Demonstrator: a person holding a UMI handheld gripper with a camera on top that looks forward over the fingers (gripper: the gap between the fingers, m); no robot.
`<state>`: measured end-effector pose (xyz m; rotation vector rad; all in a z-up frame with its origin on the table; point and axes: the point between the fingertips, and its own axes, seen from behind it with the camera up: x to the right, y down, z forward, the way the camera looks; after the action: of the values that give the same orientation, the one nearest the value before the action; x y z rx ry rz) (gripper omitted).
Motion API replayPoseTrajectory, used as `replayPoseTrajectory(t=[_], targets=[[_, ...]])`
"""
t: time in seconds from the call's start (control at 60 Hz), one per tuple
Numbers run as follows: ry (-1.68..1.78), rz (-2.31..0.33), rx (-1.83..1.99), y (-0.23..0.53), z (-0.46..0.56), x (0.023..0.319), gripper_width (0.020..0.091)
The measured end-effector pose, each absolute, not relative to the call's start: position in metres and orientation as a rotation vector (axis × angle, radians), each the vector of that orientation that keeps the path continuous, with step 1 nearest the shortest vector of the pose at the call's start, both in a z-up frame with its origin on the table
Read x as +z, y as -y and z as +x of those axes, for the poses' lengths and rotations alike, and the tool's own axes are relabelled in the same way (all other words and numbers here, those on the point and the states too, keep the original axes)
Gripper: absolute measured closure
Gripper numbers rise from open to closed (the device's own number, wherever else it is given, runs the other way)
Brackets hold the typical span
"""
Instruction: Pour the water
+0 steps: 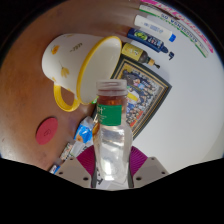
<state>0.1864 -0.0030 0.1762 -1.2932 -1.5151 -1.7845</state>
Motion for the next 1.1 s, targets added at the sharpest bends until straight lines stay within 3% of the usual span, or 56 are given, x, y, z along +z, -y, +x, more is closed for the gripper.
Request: replayPoseTrajectory(t=[0.217,0.45,0.733,1.0,1.1], targets=[[1.43,-1.375,-1.644,0.006,0.184,0.183,0.069],[0.834,-1.791,-1.013,0.017,0.195,0.189,0.069],[0.13,-2.033,-0.179,0.014,0.193,0.124,0.0685],[0.054,-2.07,-0.005,0.013,0.211,0.05,0.068],[0.058,-2.032,0.018,0.013,0.213,0.05,0.0661]])
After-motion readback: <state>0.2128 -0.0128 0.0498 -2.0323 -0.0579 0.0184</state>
